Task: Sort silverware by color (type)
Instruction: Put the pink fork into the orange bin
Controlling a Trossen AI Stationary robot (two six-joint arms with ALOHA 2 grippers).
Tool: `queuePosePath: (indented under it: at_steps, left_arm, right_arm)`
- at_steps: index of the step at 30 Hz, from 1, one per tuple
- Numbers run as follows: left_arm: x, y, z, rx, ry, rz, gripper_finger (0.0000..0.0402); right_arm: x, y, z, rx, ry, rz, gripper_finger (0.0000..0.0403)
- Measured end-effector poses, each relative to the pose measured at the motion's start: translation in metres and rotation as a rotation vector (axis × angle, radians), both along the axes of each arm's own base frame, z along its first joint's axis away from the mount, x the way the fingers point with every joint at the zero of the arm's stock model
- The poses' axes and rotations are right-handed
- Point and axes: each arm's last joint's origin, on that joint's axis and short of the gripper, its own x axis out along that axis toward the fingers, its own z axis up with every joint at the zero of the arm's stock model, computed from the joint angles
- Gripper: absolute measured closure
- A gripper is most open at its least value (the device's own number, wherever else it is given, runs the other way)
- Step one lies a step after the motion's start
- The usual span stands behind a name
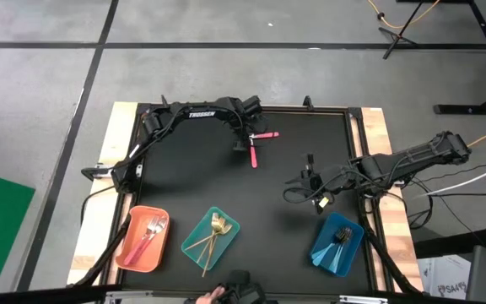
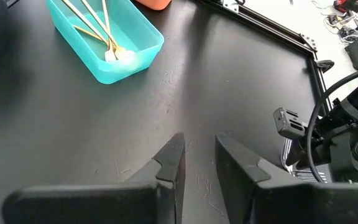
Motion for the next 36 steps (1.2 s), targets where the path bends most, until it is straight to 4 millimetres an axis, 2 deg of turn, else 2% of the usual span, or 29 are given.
queuePosePath:
  at_steps: [9,24,36]
  left_arm:
    - [-0.006,-0.003,-0.002,-0.002,0.081,0.009,0.0308]
    - [-0.031,-0.018,-0.003,-0.071,0.391,0.016,0.0308]
    - [-0.024,-0.025,0.004,-0.067,0.368,0.048,0.0308]
  right_arm:
    - [0.0,0.0,0.0,0.0,0.0,0.0,0.0327]
    - [0.0,0.0,-0.001,-0.003,0.008,0.0,0.0327]
    - [-0.001,0.0,-0.002,-0.008,0.026,0.0,0.0327]
